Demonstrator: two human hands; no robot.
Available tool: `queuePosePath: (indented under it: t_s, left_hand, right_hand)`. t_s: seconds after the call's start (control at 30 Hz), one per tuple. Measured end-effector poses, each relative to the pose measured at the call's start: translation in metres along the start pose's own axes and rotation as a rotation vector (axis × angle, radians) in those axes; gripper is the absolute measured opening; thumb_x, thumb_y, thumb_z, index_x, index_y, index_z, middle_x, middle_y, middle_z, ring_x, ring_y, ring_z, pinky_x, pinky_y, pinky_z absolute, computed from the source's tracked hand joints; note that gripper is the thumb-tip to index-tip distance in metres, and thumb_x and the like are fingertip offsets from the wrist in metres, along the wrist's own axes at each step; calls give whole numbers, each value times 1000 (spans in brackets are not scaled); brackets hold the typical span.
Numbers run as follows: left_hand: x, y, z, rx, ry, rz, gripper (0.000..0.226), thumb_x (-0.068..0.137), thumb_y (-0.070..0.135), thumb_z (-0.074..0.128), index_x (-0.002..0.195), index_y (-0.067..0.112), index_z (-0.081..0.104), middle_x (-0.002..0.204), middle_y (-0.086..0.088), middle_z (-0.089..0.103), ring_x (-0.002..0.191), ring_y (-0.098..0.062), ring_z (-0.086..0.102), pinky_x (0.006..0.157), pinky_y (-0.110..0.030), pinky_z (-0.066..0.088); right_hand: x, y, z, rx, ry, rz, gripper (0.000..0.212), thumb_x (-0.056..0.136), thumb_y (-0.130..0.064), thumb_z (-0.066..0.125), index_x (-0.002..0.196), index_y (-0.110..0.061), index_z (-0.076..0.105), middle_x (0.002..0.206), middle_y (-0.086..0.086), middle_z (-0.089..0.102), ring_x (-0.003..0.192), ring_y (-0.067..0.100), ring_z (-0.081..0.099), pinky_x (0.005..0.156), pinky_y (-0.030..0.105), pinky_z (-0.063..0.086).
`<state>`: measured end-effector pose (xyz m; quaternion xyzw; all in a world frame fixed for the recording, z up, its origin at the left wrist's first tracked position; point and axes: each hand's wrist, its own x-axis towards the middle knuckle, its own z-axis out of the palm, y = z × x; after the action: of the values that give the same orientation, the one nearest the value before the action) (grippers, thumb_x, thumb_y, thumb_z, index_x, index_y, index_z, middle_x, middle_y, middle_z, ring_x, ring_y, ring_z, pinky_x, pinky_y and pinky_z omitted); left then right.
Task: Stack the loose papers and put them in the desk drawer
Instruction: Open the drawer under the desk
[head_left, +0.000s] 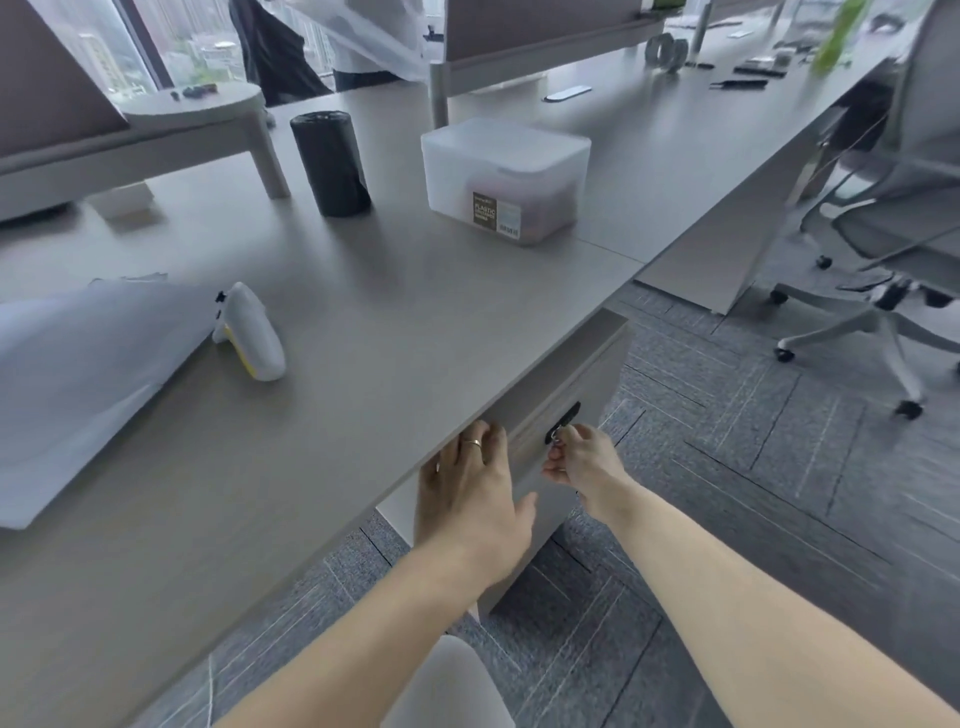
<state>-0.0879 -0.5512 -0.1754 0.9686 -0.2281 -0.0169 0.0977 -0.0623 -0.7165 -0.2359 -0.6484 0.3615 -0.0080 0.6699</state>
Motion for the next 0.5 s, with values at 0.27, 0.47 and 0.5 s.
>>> queuePosePath:
  t_s: [0.27, 0.47, 0.5]
  left_hand:
    - [-7, 2, -3, 22, -22, -15, 71, 95, 57, 48, 152, 17, 37, 155, -4, 38, 142, -28, 36, 116, -42, 30]
    - [-20, 8, -7, 35, -60, -23, 73, 96, 55, 48, 154, 13, 34, 158, -8, 34, 143, -29, 33, 114, -43, 32]
    - [-22, 10, -8, 33, -68, -23, 73, 97, 55, 48, 155, 12, 34, 158, -9, 34, 143, -30, 32, 114, -43, 32]
  right_hand:
    - [-48, 40, -84, 42, 60, -18, 25, 105, -10, 41, 85, -2, 54, 73, 13, 56, 64, 26, 60, 54, 27, 60]
    - [-88, 70, -144, 60, 131, -18, 29, 106, -11, 39, 82, -8, 55, 74, 13, 56, 65, 27, 58, 66, 37, 58]
    - [-94, 74, -153, 66, 149, -16, 29, 106, -11, 39, 83, -8, 56, 74, 13, 56, 65, 26, 58, 65, 37, 57]
